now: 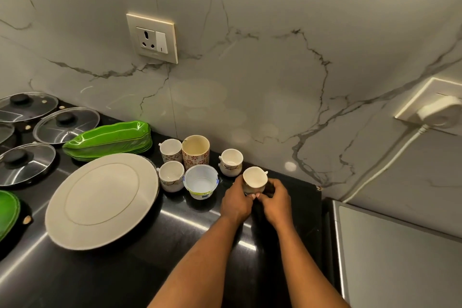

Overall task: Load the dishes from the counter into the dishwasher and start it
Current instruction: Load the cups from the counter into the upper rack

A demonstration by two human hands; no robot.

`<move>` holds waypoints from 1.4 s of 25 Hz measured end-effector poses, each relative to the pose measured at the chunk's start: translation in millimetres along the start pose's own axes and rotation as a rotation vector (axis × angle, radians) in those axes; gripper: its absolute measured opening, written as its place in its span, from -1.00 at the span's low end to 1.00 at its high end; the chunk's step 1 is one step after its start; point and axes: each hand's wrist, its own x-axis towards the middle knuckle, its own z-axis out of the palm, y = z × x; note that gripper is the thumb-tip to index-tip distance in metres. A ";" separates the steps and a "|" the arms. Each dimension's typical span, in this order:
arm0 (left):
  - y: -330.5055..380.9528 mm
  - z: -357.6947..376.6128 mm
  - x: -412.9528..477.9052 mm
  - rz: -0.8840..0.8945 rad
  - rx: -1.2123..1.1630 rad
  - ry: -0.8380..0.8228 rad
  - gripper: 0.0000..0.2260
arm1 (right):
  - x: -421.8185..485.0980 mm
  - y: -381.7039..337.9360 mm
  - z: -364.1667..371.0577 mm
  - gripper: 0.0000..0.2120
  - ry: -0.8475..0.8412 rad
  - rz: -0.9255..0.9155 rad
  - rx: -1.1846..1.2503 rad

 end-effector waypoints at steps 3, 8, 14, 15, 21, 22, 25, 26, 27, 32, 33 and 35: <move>-1.6 -7.8 -15.8 0.022 -0.049 0.022 -0.41 | -21.6 -1.6 -6.3 -0.78 0.033 -0.064 0.001; -11.5 -36.6 -49.6 0.057 -0.090 0.019 -0.43 | -60.3 -6.5 -4.8 -0.86 -0.020 -0.091 0.051; -38.9 -73.8 -96.5 0.062 -0.153 -0.047 -0.38 | -112.1 -12.0 2.2 -0.68 -0.112 -0.078 0.114; -43.1 -78.0 -104.7 0.054 -0.175 -0.048 -0.39 | -123.0 -13.1 3.0 -0.63 -0.127 -0.076 0.121; -69.5 -104.6 -176.5 0.102 -0.198 -0.081 -0.49 | -211.5 -16.3 12.8 -0.65 -0.121 -0.103 0.113; -76.2 -109.2 -191.8 0.118 -0.193 -0.094 -0.50 | -229.6 -14.0 15.6 -0.66 -0.104 -0.106 0.110; -97.7 -115.9 -233.9 0.167 -0.208 -0.108 -0.50 | -277.5 -5.8 22.7 -0.65 -0.063 -0.111 0.106; -104.4 -115.3 -246.5 0.174 -0.210 -0.111 -0.50 | -291.5 -4.6 22.5 -0.64 -0.057 -0.104 0.098; -111.5 -114.0 -262.8 0.174 -0.211 -0.122 -0.50 | -309.0 -2.5 21.7 -0.63 -0.049 -0.094 0.089; -127.7 -102.4 -338.9 0.167 -0.167 -0.108 -0.48 | -384.5 10.1 -0.9 -0.59 -0.045 -0.095 0.063; -129.2 -99.0 -349.8 0.165 -0.189 -0.099 -0.49 | -394.9 13.2 -6.3 -0.59 -0.041 -0.098 0.061; -133.9 -91.9 -372.0 0.153 -0.205 -0.089 -0.53 | -414.7 21.7 -14.9 -0.58 -0.040 -0.102 0.052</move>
